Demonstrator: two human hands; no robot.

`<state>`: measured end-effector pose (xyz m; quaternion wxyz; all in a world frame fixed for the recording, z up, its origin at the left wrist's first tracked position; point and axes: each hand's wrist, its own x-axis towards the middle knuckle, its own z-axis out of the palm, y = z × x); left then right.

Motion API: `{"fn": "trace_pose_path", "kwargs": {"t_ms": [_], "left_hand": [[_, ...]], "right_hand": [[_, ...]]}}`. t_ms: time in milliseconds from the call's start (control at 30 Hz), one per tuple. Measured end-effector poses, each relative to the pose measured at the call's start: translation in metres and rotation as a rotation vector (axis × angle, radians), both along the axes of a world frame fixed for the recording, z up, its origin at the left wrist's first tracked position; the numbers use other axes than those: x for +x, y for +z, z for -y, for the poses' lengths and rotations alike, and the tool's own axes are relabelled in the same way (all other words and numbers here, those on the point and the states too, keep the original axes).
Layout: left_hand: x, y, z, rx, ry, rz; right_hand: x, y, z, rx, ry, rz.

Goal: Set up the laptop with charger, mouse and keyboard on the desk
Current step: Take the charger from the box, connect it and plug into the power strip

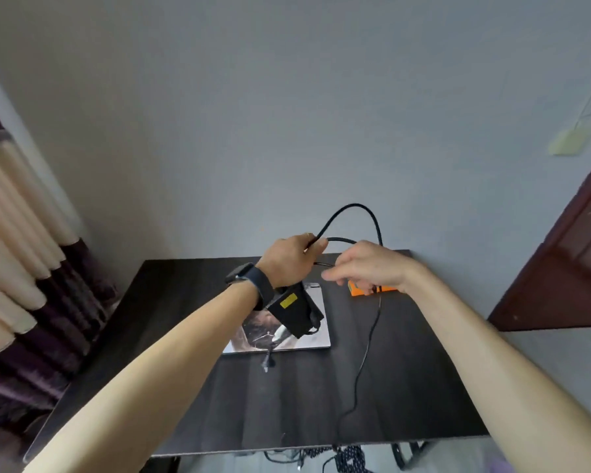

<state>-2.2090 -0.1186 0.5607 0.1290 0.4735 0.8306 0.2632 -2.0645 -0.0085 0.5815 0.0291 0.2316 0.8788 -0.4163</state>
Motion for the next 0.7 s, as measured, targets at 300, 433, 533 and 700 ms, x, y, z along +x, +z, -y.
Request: {"fn": "trace_pose_path", "kwargs": {"t_ms": [300,433,533,700], "left_hand": [[-0.03,-0.002,-0.027,0.045,0.13,-0.047],[-0.053,0.007,-0.035,0.119,0.227,-0.03],[-0.083,0.01,-0.03,0.132,0.355,-0.085],[-0.096,-0.012,-0.033,0.057,0.444,-0.137]], "right_hand": [[0.06,-0.035,-0.041,-0.273,-0.221,-0.119],[0.108,-0.072,-0.07,-0.561,-0.276,-0.068],[0.162,-0.11,-0.092,-0.25,-0.386,0.281],[0.243,-0.184,-0.148,-0.09,-1.025,0.326]]}}
